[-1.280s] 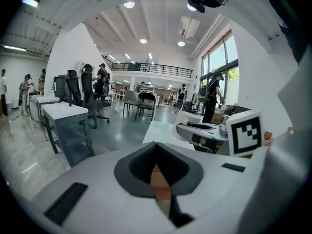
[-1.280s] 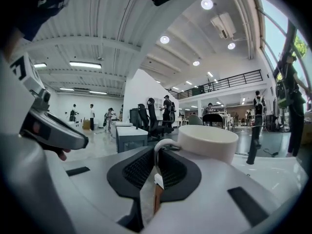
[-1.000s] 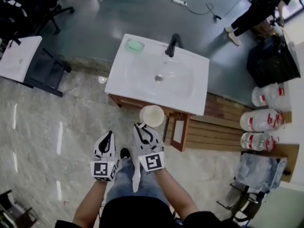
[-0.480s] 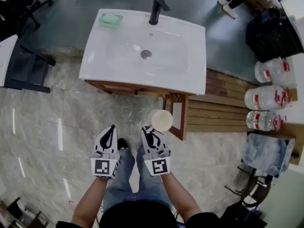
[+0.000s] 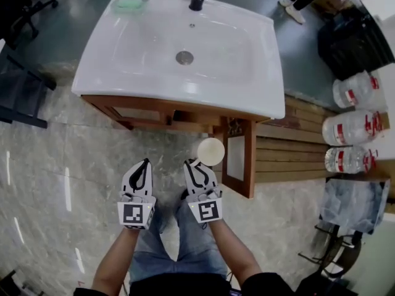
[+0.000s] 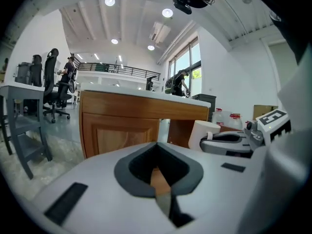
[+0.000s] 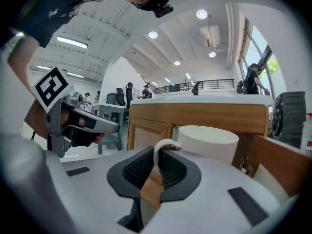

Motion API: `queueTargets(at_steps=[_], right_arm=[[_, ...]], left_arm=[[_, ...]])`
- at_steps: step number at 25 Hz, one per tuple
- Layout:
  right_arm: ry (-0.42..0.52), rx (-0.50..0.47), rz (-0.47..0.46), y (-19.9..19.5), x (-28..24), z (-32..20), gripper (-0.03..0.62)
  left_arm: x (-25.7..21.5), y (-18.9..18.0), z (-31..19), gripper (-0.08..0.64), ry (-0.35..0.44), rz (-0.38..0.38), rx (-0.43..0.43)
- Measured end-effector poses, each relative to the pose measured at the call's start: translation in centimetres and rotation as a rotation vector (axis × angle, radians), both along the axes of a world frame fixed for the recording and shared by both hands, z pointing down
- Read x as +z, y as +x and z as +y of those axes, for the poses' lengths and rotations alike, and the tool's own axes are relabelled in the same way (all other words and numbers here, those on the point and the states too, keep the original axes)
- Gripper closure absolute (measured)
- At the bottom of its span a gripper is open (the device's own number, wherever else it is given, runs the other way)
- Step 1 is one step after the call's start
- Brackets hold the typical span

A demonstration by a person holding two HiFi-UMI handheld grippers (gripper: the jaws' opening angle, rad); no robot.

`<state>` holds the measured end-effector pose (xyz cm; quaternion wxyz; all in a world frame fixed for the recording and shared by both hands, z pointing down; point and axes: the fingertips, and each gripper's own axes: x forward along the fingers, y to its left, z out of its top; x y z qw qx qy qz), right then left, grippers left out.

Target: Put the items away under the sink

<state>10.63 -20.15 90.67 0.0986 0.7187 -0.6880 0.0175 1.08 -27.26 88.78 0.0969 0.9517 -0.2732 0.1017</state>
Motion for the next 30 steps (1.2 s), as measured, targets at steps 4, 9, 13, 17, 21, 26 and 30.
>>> queueTargets(at_steps=[4,9,13,17,21,26,30], right_arm=[[0.021,0.000,0.016,1.8,5.1,-1.2,0.541],[0.029,0.039,0.006,5.4,10.7,-3.8,0.541],[0.024,0.066,0.018,8.3,13.6,-6.4,0.541],[0.010,0.091,0.025,11.5,15.0,-9.5,0.543],[0.004,0.084,0.015,12.9,15.7,-12.1,0.541],[0.000,0.094,0.024,13.5,16.5,-13.6,0.543],[0.028,0.118,0.046,13.7,16.7,-13.8,0.541]], left_arm=[[4.8,0.5,-0.8,0.555,0.023,0.009,-0.013],[8.6,3.0,-2.1,0.555,0.043,0.042,-0.004],[10.7,4.4,-3.0,0.555,0.044,0.058,-0.012],[11.9,5.0,-3.2,0.555,0.057,0.064,-0.005],[13.2,4.4,-3.2,0.555,0.057,0.042,-0.002],[13.7,3.8,-3.2,0.555,0.029,0.032,-0.014],[14.0,3.7,-3.3,0.555,0.019,0.026,-0.017]])
